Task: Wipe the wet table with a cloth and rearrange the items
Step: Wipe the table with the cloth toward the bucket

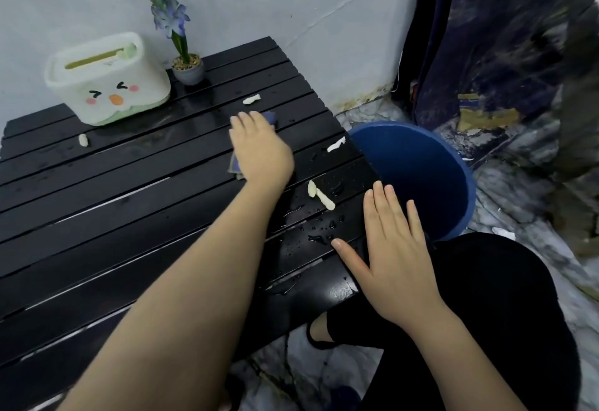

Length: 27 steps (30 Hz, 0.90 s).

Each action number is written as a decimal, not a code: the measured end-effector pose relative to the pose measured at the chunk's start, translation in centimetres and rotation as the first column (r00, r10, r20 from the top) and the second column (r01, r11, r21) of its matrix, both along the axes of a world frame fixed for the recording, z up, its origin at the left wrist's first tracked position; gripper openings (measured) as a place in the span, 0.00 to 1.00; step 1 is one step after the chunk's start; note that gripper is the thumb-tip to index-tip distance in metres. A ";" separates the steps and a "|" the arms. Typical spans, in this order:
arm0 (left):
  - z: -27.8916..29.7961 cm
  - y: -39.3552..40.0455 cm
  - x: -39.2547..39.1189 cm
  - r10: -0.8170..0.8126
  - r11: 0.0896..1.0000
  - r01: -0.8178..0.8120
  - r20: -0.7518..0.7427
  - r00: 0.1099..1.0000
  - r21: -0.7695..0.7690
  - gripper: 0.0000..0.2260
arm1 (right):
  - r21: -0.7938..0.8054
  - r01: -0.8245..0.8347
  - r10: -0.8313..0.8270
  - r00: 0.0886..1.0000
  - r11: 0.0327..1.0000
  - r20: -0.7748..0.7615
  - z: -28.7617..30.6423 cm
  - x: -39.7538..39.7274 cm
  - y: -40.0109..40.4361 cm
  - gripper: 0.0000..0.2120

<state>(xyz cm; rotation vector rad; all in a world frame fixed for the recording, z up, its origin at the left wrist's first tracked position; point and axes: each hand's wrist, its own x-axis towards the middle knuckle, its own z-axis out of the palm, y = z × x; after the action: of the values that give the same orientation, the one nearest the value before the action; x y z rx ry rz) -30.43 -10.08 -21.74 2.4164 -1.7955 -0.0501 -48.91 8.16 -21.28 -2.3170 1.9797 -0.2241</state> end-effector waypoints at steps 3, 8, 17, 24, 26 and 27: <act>0.3 -0.5 -4.7 -0.164 0.986 0.164 0.001 0.986 -0.041 0.19 | 0.004 0.001 -0.001 1.000 1.000 -0.013 0.0 0.0 -0.1 0.43; 0.8 0.2 -9.2 -0.552 0.834 0.508 -0.282 0.785 -0.217 0.11 | 0.001 0.007 -0.007 1.000 1.000 -0.024 -0.1 0.0 -0.2 0.42; 5.8 0.4 -6.7 -0.302 0.931 0.298 -0.905 0.300 -0.212 0.15 | 0.011 -0.001 0.001 1.000 1.000 -0.006 0.0 -0.1 -0.1 0.42; 6.4 8.2 3.4 -0.403 0.915 0.276 -0.714 0.572 -0.295 0.17 | 0.035 0.011 -0.013 0.997 0.999 0.075 0.2 -0.6 0.1 0.46; 5.0 12.5 6.1 -0.409 0.912 0.309 -0.621 0.669 -0.269 0.19 | 0.023 0.072 -0.073 0.997 0.997 0.039 0.2 -1.0 0.4 0.48; 4.4 14.7 7.4 -0.424 0.906 0.329 -0.593 0.684 -0.268 0.20 | 0.027 0.104 -0.105 0.994 0.994 0.028 0.2 -1.2 0.5 0.49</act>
<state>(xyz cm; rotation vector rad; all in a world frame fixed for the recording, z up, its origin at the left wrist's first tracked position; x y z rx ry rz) -23.05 4.59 -17.32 1.5815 -1.8137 -0.6835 -50.13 8.68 -21.13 -2.1843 2.0788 -0.2370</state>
